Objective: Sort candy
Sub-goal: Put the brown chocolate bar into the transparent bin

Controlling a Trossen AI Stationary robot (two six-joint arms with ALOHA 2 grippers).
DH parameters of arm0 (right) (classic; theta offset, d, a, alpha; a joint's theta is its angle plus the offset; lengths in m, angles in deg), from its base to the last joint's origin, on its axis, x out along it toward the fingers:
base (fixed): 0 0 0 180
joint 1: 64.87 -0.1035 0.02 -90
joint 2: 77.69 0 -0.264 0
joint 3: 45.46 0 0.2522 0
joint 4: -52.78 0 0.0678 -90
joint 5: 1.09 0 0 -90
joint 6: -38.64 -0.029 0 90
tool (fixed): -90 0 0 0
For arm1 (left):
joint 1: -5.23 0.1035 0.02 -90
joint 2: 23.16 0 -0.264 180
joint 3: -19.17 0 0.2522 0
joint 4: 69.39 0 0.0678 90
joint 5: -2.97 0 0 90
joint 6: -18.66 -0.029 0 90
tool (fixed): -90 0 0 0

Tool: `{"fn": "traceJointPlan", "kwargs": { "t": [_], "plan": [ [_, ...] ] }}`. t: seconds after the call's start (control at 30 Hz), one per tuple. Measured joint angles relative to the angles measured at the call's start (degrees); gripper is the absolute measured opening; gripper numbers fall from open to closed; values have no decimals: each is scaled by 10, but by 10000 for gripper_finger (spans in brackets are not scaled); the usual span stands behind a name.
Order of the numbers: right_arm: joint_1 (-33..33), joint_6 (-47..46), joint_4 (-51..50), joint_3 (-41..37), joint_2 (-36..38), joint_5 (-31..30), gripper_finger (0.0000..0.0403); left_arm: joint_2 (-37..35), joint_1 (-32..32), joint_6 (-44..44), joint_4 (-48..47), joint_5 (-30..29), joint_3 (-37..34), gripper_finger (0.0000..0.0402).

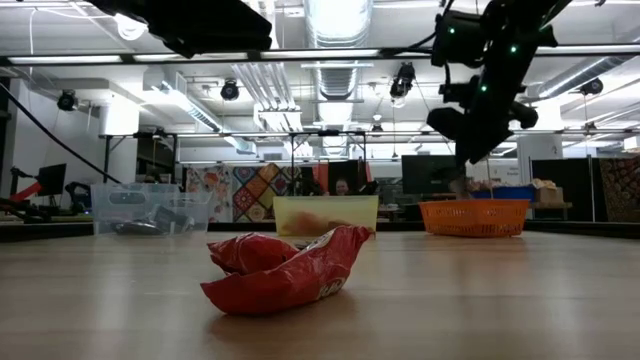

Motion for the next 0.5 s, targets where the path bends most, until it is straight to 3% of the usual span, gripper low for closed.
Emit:
{"fn": "traceJointPlan", "kwargs": {
  "t": [0.23, 0.5],
  "plan": [
    [-33, 5, 1, 18, 11, 1, 180, 9, 9, 18, 2, 0, 0, 177],
    [-136, 5, 23, 26, 28, 19, 184, 87, 43, 52, 55, 0, 0, 177]
  ]
}}
